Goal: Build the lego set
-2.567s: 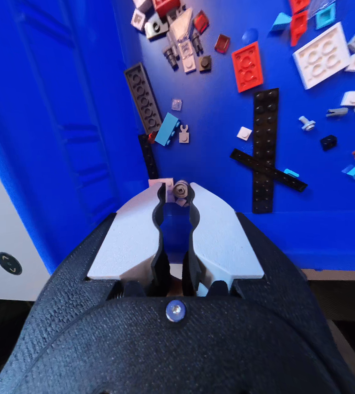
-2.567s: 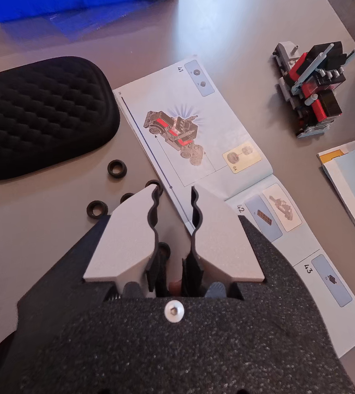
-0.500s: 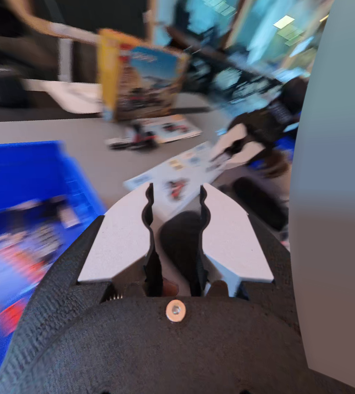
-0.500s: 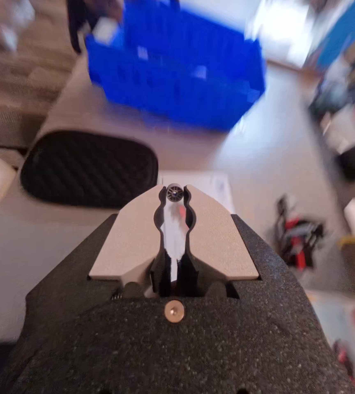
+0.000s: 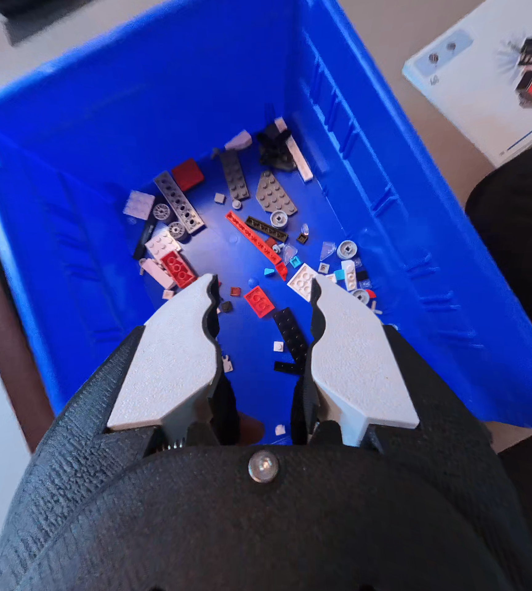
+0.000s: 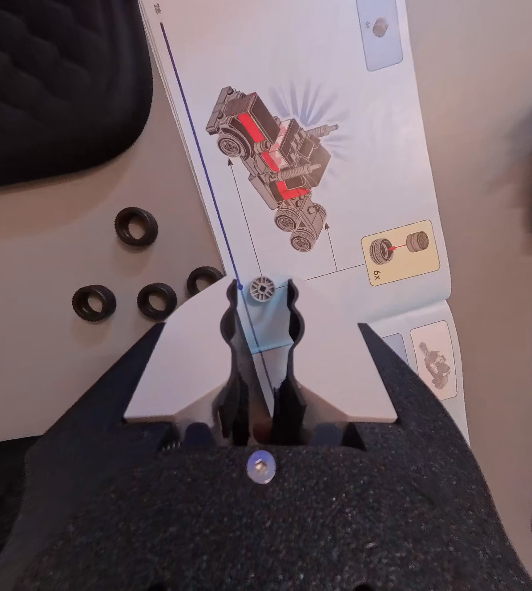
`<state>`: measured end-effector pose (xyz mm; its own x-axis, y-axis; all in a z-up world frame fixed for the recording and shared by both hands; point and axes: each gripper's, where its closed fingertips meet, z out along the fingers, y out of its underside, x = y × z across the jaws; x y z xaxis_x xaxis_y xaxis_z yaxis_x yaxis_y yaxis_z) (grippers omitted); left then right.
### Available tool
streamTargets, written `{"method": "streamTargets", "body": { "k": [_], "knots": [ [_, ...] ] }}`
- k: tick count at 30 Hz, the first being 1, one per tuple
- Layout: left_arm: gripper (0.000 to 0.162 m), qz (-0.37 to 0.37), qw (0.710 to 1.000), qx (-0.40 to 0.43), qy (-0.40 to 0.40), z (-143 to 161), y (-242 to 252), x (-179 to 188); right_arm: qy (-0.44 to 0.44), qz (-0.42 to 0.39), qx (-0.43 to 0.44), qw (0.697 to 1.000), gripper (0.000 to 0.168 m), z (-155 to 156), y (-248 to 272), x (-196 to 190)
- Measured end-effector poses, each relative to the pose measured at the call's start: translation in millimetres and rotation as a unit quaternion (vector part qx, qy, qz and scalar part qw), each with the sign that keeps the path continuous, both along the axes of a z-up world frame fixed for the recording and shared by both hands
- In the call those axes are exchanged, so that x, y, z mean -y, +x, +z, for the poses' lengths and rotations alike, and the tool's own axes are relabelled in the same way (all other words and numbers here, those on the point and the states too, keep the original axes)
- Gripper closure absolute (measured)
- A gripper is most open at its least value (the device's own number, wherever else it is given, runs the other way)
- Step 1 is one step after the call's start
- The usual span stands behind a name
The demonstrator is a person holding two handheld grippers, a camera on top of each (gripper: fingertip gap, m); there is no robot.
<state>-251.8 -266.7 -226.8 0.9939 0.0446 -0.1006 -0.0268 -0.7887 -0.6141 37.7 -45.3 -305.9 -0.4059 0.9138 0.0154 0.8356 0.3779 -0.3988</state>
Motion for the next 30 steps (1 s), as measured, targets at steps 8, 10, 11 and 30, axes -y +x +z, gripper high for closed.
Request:
{"method": "streamTargets", "body": {
  "k": [8,10,11,30],
  "knots": [
    [0.126,-0.096,0.993,0.023,-0.06,-46,8,-38,-0.048,-0.025,-0.073,0.996,0.133,24,4,-3],
    [0.13,-0.105,0.992,0.013,-0.072,-53,4,-47,-0.051,-0.032,-0.081,0.995,0.133,28,6,-6],
    [0.132,-0.111,0.991,0.01,-0.078,-56,2,-50,-0.053,-0.036,-0.086,0.994,0.133,30,7,-7],
    [0.147,-0.123,0.825,0.39,0.391,133,105,-88,-0.104,0.06,-0.299,0.947,0.136,100,-25,38]
  ]
}}
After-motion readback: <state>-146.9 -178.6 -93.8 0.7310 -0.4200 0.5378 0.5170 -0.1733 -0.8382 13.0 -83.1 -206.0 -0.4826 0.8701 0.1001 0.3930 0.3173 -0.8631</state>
